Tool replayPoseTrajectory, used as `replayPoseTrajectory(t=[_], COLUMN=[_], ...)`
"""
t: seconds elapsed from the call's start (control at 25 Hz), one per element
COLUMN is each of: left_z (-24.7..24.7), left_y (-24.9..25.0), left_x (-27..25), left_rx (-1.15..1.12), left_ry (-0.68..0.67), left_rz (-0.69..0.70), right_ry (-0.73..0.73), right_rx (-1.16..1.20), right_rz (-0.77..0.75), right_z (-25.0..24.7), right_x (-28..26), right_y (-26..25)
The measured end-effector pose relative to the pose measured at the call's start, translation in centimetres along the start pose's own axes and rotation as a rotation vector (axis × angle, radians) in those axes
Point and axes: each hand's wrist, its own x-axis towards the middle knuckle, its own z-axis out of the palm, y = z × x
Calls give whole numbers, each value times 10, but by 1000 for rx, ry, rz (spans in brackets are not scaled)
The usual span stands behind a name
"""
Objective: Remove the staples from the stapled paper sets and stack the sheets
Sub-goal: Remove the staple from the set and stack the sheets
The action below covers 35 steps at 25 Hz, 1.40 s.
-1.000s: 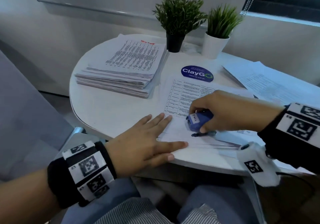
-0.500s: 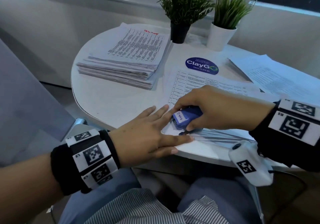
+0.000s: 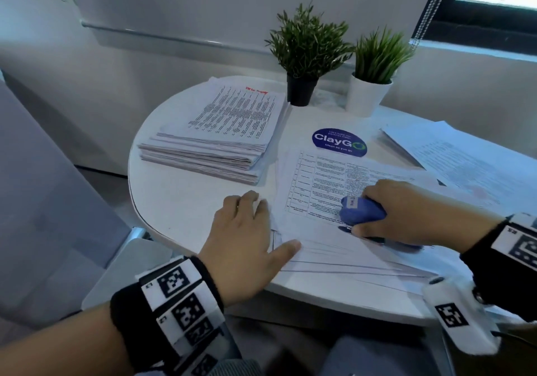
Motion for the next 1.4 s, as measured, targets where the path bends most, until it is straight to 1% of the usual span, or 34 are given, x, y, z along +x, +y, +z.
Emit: replayPoseTrajectory(t=[0.04,0.12,0.2,0.28,0.4,0.48,0.64,0.72,0.76,0.8,0.88,0.92,0.96,1.0,1.08,1.24,1.4], left_z=[-1,-6,-8,-10,-5,-1,2,0,-6,-10,-18,-21,-23,-24,-26,-36,-30], left_y=[5,15,20,20,20,23,37,41,43,44,43,40,36,32,24,20,24], left_x=[3,10,19,29,39,38,31,28,27,28,37,44,51,58,72,85,73], left_rx=[10,-56,-135,-244,-489,-604,-607,-700,-796,-926,-1187,-1250,-1269,-1266,-1262,-1157,-1023], left_ry=[-16,-31,-16,8,44,83,163,210,209,193,136,108,83,66,45,-59,-119], left_rz=[-24,-70,-139,-168,-115,-86,-62,-60,-89,-150,-340,-421,-467,-485,-488,-421,-349], right_ry=[0,-4,-7,-3,11,30,49,58,67,74,77,77,77,76,78,50,96], right_rx=[-23,-53,-79,-93,-117,-136,-148,-140,-134,-130,-117,-107,-93,-72,-37,-3,-25], right_rz=[-8,-23,-28,-26,-31,-39,-48,-56,-58,-60,-69,-77,-84,-94,-123,-131,-34], right_z=[0,0,0,1,1,1,1,2,2,2,3,3,4,4,6,6,6], right_x=[-1,-2,-2,-1,-2,-3,-5,-5,-5,-5,-7,-8,-10,-12,-13,-14,-12], right_y=[-1,-2,-1,0,-1,-2,-2,-2,-2,-1,-1,0,1,2,6,14,22])
